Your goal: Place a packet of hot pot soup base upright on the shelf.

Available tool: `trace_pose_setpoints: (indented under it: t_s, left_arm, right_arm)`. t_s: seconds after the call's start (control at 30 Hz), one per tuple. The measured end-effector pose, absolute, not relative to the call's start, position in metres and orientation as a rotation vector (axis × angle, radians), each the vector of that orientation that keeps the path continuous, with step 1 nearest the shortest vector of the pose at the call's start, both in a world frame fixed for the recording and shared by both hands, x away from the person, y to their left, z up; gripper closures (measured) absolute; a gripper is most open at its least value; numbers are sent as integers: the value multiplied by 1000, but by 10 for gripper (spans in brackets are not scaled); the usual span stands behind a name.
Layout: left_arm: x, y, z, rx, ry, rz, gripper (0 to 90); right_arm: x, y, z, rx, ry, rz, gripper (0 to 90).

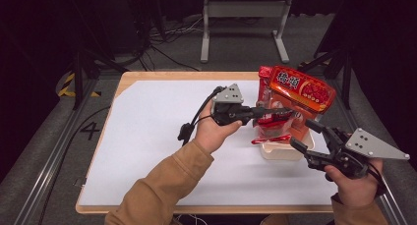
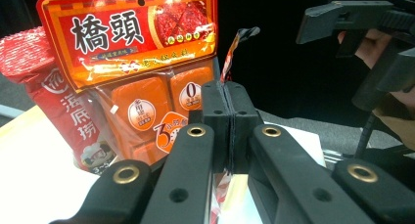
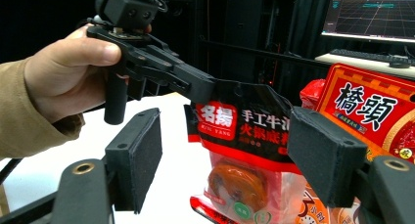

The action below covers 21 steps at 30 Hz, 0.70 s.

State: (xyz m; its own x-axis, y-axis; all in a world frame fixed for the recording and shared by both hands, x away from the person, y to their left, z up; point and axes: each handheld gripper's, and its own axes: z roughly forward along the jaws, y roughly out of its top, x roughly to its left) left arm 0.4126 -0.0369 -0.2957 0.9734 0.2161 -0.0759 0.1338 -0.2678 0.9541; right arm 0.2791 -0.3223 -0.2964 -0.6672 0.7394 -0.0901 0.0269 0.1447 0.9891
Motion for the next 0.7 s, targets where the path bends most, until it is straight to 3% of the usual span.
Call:
trace_pose_setpoints:
  t_s: [0.7]
  left_arm:
    - [414, -66, -303, 1864, 180, 11, 891]
  right_arm:
    - [277, -323, -294, 730, 1851, 1588, 294]
